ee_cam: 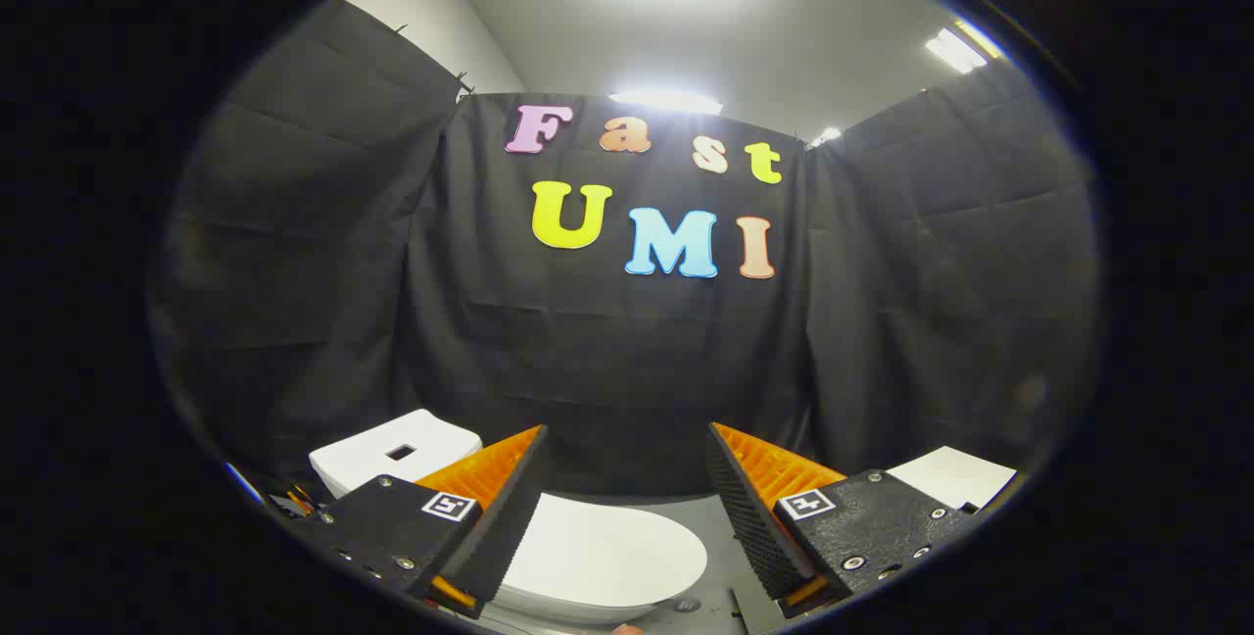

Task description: Open the toilet lid.

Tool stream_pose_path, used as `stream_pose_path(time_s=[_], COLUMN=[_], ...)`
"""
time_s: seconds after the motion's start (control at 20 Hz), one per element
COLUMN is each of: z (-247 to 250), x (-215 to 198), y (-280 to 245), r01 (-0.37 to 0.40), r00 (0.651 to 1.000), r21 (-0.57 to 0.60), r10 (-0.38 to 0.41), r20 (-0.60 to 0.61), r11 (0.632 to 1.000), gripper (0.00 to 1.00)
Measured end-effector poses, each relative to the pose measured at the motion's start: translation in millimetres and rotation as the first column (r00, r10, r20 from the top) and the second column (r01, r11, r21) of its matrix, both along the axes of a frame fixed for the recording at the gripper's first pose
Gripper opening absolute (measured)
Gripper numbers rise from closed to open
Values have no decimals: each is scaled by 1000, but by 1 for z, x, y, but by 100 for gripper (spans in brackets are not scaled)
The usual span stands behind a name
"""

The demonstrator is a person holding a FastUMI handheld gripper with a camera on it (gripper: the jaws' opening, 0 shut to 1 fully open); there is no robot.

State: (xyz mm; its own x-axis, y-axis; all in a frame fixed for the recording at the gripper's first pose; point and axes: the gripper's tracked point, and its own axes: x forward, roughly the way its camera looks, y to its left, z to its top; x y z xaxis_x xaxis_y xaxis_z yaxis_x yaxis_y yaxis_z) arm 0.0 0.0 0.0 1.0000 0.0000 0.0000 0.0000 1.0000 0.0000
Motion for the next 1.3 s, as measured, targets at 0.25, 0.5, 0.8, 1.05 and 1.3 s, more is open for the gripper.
stream_pose_path(time_s=[0.25,0.5,0.8,1.05,1.3], z=[-3,-7,-22,-34,-51], x=[0,1,5,11,15], y=[-9,-25,-26,-28,-25], r01=[9,35,20,30,18], r00=[1000,999,999,997,994], r21=[31,41,154,172,262], r10=[-9,-35,-13,-17,11], r20=[-1,-2,-42,-77,-108], r11=[999,999,988,985,965], gripper=[96,96,96,96,96])
